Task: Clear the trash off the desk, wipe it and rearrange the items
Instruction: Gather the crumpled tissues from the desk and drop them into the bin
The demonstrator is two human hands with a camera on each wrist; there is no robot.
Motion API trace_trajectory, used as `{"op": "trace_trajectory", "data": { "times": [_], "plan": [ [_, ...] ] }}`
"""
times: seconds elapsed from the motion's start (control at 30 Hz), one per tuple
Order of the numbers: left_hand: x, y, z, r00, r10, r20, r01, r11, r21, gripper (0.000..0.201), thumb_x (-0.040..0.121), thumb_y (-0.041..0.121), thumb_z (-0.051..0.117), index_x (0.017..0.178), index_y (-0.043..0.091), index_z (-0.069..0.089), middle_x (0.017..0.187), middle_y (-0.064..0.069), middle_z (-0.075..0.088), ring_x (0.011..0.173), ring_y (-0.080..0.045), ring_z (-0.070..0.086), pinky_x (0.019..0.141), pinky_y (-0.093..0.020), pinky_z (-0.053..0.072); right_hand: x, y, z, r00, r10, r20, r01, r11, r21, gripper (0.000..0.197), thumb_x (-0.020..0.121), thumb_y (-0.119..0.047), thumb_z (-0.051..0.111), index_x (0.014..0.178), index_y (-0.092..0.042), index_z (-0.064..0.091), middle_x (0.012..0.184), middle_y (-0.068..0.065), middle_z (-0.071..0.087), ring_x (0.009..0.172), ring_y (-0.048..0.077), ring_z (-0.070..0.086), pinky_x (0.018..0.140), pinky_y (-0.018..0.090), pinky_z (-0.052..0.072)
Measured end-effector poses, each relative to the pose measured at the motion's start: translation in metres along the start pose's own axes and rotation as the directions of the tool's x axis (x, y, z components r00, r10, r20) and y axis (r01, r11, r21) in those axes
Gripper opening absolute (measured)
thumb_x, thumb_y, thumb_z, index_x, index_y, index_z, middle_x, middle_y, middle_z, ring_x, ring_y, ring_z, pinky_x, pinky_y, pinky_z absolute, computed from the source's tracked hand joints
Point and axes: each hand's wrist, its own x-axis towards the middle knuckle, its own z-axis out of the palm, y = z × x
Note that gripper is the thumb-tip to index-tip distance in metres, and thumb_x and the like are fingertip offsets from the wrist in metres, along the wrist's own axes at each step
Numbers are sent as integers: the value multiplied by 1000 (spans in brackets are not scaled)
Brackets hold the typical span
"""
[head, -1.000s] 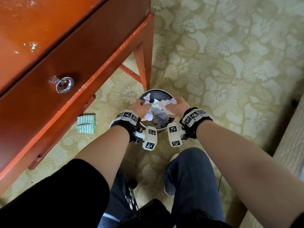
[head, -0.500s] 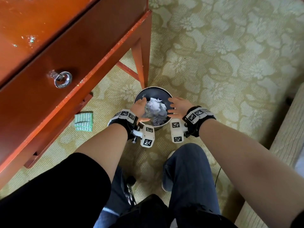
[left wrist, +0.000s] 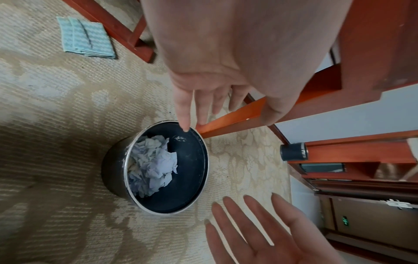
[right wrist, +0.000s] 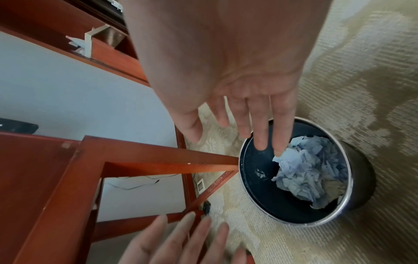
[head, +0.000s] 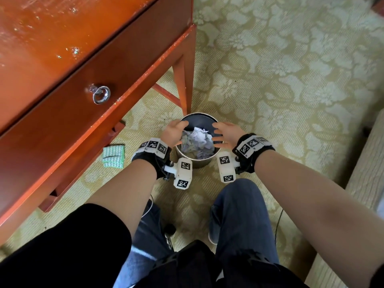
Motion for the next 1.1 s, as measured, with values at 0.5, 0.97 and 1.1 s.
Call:
{"op": "trace_trajectory", "data": {
  "times": [0.5, 0.97, 1.1],
  "plan": [
    [3, -11, -11, 955, 296, -14, -218, 733, 645, 36, 92, 21, 50, 126, 10, 52, 121, -8, 60, 110, -25, 57, 89, -30, 43, 2, 3, 12, 960, -185, 211, 273, 447, -852, 56, 94, -37, 51, 142, -15, 35, 133, 9, 50, 116, 26, 51, 89, 32, 42],
    [-65, 74, -27, 981, 170, 91, -180, 650, 738, 24, 94, 20, 46, 112, 9, 57, 105, -15, 65, 94, -31, 62, 84, -41, 51, -83, -81, -1, 950, -149, 273, 310, 391, -867, 41, 96, -36, 46, 128, -10, 48, 110, 12, 63, 97, 27, 60, 86, 37, 49],
    [-96, 97, -35, 987, 142, 77, -154, 677, 719, 27, 94, 23, 46, 114, 11, 58, 110, -13, 65, 99, -30, 61, 87, -41, 51, -112, -101, -4, 948, -114, 298, 319, 371, -872, 44, 96, -38, 48, 130, -11, 47, 109, 8, 60, 93, 24, 58, 78, 31, 45]
  ]
}}
